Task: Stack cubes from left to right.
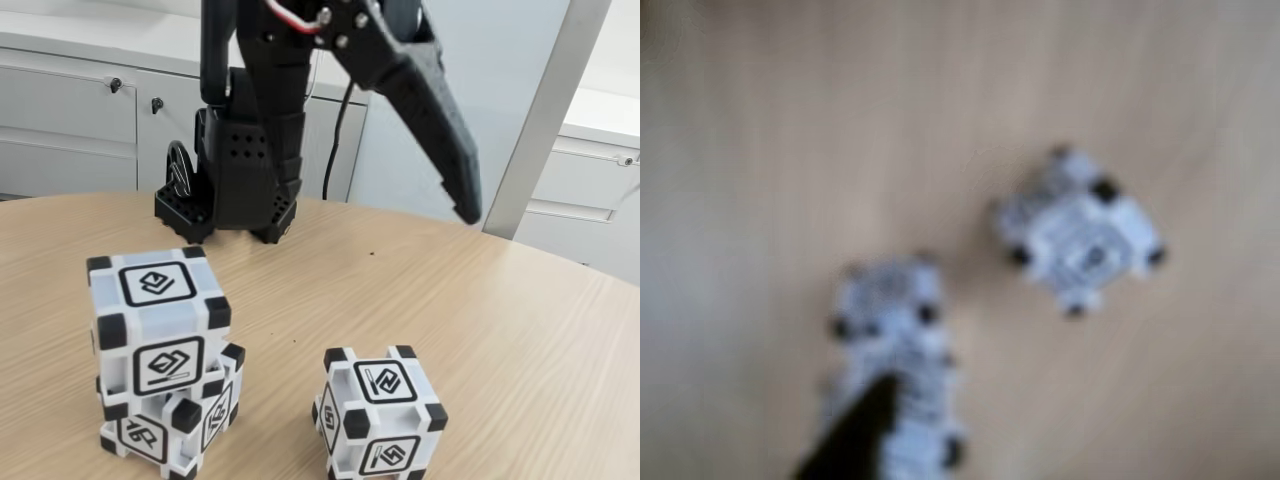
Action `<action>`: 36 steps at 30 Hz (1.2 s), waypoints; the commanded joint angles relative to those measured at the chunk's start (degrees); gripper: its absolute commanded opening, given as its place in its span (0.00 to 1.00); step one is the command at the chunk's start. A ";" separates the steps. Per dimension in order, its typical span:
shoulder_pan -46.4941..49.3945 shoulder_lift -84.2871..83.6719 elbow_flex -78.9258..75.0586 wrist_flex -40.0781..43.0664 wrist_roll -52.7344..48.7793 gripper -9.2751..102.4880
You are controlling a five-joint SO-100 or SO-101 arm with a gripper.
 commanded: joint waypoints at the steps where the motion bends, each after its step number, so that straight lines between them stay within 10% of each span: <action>1: -1.41 0.88 -1.67 -5.45 -3.60 0.50; 9: -0.26 -10.37 -1.23 -22.68 -9.05 0.50; 36: -1.32 -24.35 -1.67 -23.64 -32.08 0.50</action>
